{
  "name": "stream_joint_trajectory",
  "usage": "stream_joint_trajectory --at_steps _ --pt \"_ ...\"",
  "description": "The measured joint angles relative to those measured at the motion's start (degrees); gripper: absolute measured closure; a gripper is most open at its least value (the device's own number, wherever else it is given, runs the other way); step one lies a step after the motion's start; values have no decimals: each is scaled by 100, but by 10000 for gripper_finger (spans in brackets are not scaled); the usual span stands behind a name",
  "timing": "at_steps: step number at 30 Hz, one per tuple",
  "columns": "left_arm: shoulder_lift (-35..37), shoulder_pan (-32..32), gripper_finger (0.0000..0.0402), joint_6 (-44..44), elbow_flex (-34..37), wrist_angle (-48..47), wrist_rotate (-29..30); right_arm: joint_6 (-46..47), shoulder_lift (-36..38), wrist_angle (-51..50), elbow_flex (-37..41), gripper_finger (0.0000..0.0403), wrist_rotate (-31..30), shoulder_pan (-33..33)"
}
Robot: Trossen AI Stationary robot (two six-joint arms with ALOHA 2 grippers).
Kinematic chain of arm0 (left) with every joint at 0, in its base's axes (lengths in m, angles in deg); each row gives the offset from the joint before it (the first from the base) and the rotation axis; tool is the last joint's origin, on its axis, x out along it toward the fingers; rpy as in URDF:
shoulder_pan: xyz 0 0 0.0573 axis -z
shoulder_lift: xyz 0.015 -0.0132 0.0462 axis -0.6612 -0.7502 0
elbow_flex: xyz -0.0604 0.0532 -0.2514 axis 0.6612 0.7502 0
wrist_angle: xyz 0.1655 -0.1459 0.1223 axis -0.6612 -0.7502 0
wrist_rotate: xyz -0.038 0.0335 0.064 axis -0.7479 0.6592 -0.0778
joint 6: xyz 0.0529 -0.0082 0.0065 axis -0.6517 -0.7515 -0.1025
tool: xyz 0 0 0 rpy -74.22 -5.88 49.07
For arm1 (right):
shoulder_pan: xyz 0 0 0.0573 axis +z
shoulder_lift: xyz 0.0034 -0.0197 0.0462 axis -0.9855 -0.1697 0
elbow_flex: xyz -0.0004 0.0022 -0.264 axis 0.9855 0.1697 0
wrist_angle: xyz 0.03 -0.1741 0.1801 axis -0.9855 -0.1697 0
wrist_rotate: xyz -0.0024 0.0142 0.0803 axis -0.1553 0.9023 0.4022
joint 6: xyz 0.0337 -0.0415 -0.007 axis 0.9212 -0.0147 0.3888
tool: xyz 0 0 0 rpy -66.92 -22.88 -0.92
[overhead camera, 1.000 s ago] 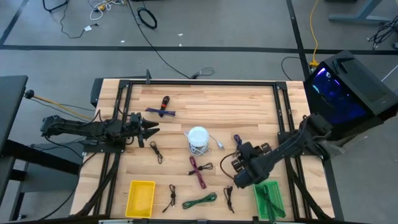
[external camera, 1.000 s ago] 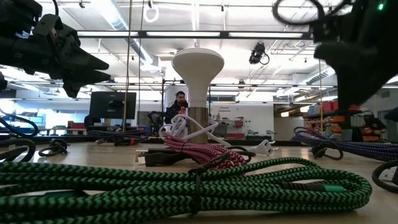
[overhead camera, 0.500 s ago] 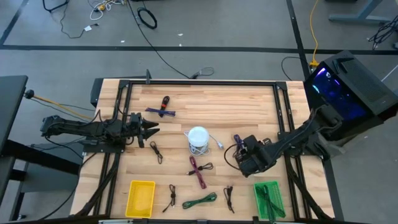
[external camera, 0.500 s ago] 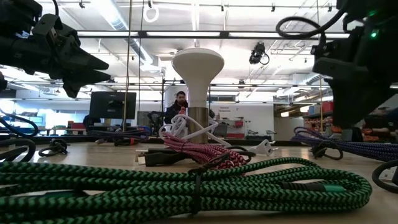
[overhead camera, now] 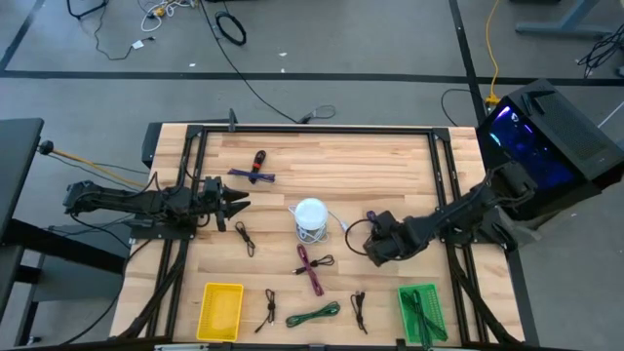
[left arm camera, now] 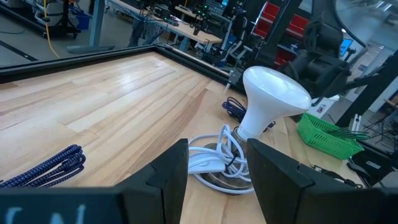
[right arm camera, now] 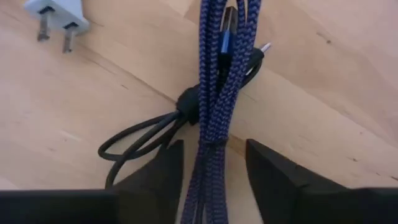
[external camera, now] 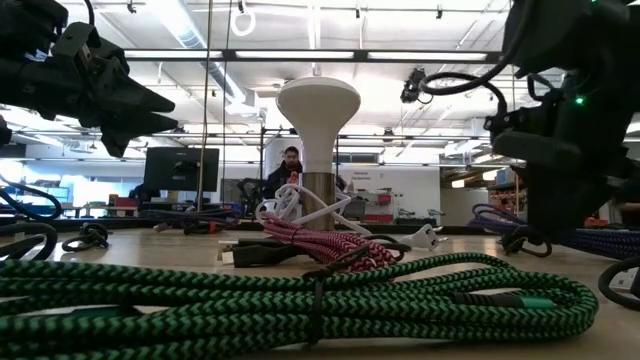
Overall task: Pick & Place USB Port
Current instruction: Put the right purple charger cable into the green bin
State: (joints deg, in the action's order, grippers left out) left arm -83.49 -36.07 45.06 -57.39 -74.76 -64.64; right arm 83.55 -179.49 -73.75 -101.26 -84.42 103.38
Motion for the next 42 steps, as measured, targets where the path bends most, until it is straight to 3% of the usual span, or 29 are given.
stream_joint_trajectory --at_steps 4,6,12,19,30,32,39,42 --pt "0 0 234 -4 -1 0 0 -243 0 62 0 359 199 -124" --pt "0 0 234 -7 -2 0 0 -434 0 171 0 383 293 -180" --pt "0 0 234 -5 -1 -1 0 -909 96 315 -61 395 712 -447" --pt "0 0 234 4 0 -2 0 -1099 812 -232 -272 395 541 -653" --pt "0 1 234 0 -2 -2 0 -78 1635 -243 -377 396 2372 -145" --pt "0 0 234 4 -2 0 0 55 1637 -298 -598 396 2349 75" --pt "0 0 234 9 -2 0 -2 1045 1355 -1218 -1666 396 1370 1110" --pt "0 0 234 10 -2 0 0 1751 998 -1868 -2084 396 1464 1558"
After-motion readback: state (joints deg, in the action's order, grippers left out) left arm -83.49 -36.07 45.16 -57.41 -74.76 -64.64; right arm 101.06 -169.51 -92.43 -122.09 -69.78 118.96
